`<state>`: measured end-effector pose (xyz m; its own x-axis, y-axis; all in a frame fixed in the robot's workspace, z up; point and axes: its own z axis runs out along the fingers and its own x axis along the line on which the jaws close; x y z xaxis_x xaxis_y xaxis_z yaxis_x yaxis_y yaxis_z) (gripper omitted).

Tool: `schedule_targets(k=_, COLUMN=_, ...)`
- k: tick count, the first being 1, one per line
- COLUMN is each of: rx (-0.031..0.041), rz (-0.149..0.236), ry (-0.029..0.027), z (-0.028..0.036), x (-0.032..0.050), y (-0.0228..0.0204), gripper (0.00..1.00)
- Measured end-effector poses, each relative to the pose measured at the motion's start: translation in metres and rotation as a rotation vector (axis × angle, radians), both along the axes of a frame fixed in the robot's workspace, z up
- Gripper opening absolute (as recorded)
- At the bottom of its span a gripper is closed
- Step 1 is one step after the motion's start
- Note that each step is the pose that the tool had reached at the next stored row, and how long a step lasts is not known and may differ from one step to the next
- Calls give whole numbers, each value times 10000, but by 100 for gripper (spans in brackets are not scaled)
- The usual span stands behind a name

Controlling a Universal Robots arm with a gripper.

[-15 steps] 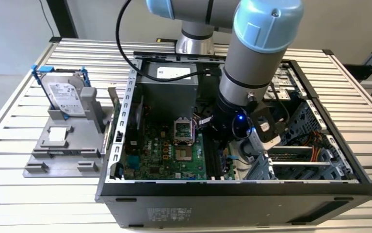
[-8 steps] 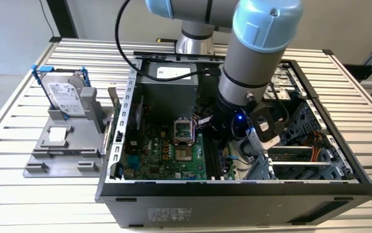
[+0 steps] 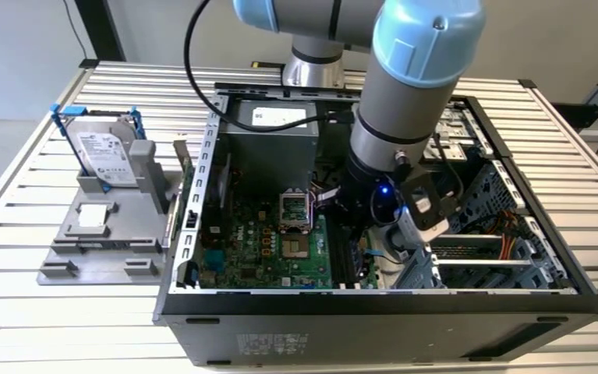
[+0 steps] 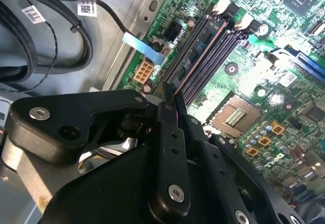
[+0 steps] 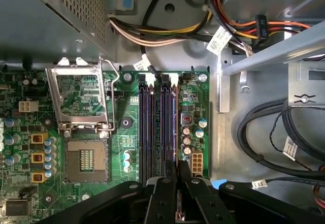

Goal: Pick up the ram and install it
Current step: 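Insert the ram into the slot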

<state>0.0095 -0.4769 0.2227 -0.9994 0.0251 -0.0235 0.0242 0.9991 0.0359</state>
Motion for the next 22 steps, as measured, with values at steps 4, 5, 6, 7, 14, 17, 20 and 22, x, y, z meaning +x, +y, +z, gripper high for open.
schedule_targets(k=4, rx=26, rz=0, ry=1, z=-7, x=-1, y=-8, gripper=0)
schedule_targets(k=5, rx=35, rz=1, ry=0, z=-10, x=-1, y=-9, gripper=0)
schedule_targets(k=6, rx=42, rz=1, ry=1, z=-11, x=-1, y=-11, gripper=0)
schedule_targets(k=7, rx=52, rz=1, ry=0, z=-11, x=-2, y=-14, gripper=0)
schedule_targets(k=14, rx=115, rz=2, ry=8, z=-18, x=-3, y=-21, gripper=0)
schedule_targets(k=17, rx=111, rz=-11, ry=9, z=-29, x=-2, y=-21, gripper=0)
schedule_targets(k=20, rx=110, rz=-44, ry=9, z=-41, x=-2, y=-21, gripper=0)
schedule_targets(k=22, rx=111, rz=-71, ry=8, z=-52, x=-2, y=-21, gripper=0)
